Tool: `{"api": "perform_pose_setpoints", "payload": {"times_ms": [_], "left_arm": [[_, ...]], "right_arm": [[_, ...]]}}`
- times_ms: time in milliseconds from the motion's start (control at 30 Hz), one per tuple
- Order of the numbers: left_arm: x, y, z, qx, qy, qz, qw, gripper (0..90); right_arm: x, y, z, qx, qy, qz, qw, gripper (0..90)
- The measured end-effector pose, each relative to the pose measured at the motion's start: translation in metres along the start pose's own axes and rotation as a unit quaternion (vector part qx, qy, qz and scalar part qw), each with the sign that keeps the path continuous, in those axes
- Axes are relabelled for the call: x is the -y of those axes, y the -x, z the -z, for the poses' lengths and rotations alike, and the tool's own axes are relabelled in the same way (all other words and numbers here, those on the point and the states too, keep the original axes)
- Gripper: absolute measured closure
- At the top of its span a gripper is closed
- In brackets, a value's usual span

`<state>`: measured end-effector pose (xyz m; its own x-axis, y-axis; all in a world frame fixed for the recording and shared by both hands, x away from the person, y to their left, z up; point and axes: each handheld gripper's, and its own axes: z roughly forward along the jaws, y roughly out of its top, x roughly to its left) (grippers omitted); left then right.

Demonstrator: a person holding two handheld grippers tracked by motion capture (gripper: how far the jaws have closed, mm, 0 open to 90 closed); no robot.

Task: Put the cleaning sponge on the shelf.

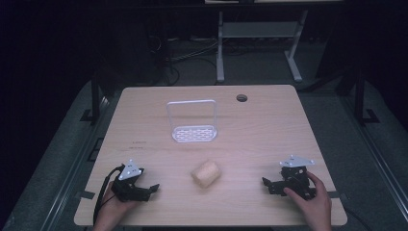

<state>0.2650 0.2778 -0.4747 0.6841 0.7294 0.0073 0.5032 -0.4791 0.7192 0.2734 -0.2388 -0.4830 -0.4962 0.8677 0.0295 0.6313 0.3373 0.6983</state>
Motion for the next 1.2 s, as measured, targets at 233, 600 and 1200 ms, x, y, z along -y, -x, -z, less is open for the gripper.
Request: {"api": "perform_pose_setpoints", "payload": {"times_ms": [233, 600, 1200], "left_arm": [[-0.001, 0.0, 0.0, -0.001, 0.0, 0.001, 1.0, 12.9], [-0.003, 0.005, 0.002, 0.015, -0.01, 0.004, 0.9998, 13.7], [-0.023, 0.009, 0.005, 0.036, -0.007, 0.007, 0.9993, 13.7]], "right_arm": [[0.0, 0.0, 0.0, 0.0, 0.0, 0.0, 1.0, 0.7], [0.0, 0.0, 0.0, 0.0, 0.001, -0.001, 1.0, 0.7], [0.0, 0.0, 0.0, 0.0, 0.001, 0.0, 1.0, 0.7]]}}
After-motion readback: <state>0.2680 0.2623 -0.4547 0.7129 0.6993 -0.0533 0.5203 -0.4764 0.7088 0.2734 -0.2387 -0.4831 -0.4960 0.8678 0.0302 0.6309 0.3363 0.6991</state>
